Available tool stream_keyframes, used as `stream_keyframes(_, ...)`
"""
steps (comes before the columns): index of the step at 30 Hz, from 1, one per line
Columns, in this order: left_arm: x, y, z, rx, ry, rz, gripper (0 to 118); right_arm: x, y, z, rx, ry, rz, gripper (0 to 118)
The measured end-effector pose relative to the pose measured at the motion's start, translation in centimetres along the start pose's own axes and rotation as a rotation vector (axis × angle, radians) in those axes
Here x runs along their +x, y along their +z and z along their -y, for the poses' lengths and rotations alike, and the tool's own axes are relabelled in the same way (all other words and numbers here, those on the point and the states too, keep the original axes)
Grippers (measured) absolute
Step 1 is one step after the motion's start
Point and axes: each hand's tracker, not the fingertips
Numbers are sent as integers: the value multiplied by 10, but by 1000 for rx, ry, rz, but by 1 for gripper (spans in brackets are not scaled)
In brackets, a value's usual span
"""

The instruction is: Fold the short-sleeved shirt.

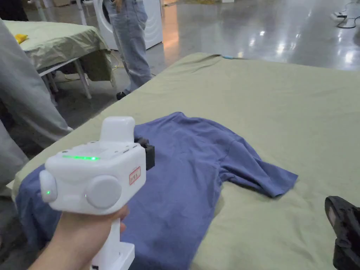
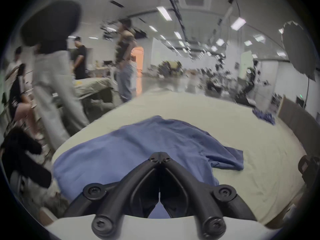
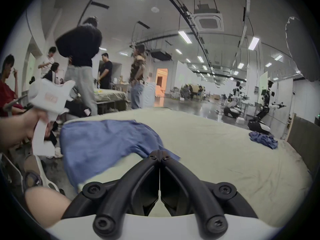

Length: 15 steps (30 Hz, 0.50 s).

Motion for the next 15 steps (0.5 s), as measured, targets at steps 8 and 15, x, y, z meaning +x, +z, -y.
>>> stream_keyframes(8,8,-170,-26,-377,48,25,118,57,-31,18,-97,-121,77,3)
stream_keyframes(15,14,-190,-11,-429,-23,-53,27,62,-27,17,-100,-175,40,3)
